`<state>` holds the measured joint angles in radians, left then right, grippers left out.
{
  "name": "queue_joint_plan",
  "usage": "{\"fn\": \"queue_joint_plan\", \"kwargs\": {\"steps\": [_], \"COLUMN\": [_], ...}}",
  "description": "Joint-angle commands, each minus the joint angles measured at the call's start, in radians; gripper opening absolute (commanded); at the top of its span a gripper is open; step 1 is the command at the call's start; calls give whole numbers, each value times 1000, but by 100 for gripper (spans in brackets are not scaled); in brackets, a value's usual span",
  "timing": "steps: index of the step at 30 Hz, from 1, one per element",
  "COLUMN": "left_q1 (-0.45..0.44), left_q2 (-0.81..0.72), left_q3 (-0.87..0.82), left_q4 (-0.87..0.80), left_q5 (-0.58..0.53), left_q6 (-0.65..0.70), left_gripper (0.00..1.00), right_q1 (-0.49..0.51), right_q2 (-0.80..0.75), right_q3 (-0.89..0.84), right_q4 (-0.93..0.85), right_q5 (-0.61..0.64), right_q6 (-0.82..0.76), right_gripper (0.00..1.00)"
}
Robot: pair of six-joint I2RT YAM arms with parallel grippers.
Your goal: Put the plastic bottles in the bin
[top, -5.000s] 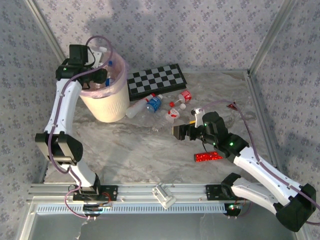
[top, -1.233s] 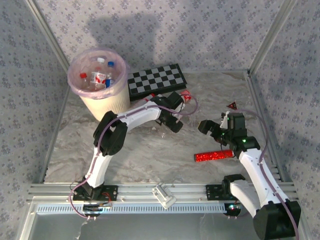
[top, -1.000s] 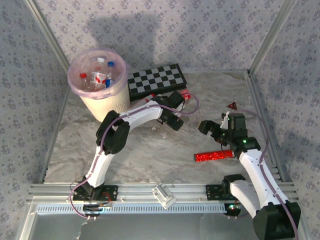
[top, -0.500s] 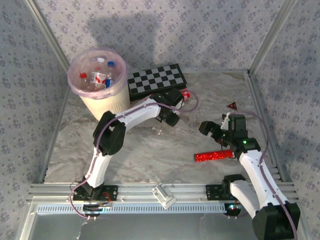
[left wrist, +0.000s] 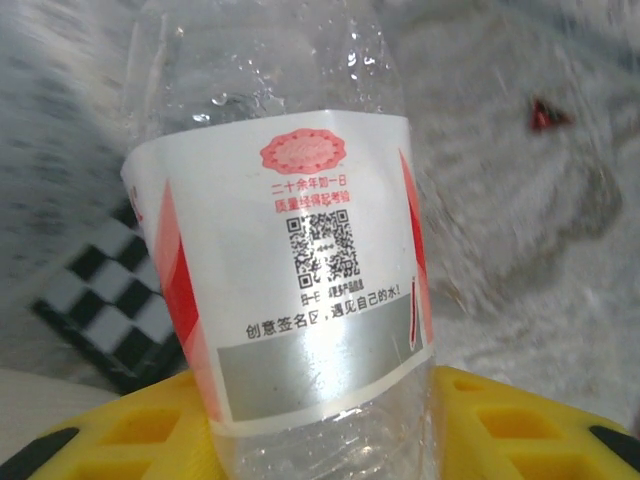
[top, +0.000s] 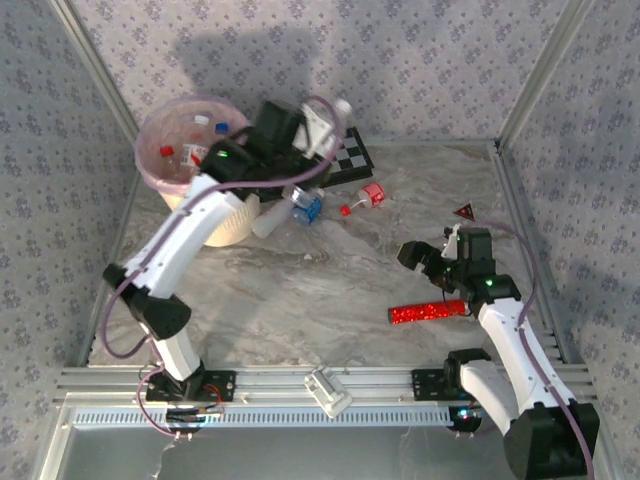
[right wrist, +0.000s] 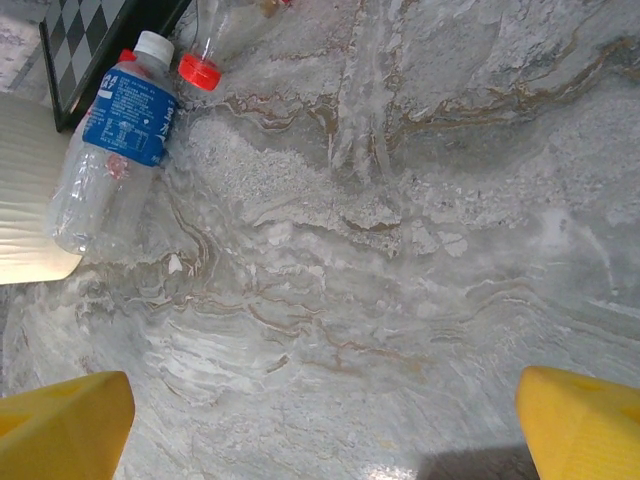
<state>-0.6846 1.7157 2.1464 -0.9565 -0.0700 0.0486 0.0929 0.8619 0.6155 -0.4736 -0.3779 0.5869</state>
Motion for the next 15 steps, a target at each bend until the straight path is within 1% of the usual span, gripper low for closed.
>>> {"fn": "queue_joint_plan", "kwargs": {"steps": [1,3,5,10,13,15], "left_q1": [91,167,251,460,540,563], "left_q2": [-50,-76,-87,-44,-8,3], "left_q3": [75,105,139,199,177,129], "left_q4": [-73,-68,-72,-107,-117,-103], "left_q5": [62,83,73,68,85,106], "left_q6": [27,32,43,69,101,111], "left_gripper": [26,26,25,20,17,16], "right_q1": [-5,-7,-9,-12,-13,-15], "right_q2": [15,18,21,28,29,31], "right_q3": [-7,-5,-5,-7,-7,-9], "right_q4": [26,26,26,25,30,34], "right_q5": [-27,-24,-23,-27,-29,-29], "right_q6": [-6,-10,-14,-21,-22,-22], "right_gripper": [100,100,100,100,100,100]}}
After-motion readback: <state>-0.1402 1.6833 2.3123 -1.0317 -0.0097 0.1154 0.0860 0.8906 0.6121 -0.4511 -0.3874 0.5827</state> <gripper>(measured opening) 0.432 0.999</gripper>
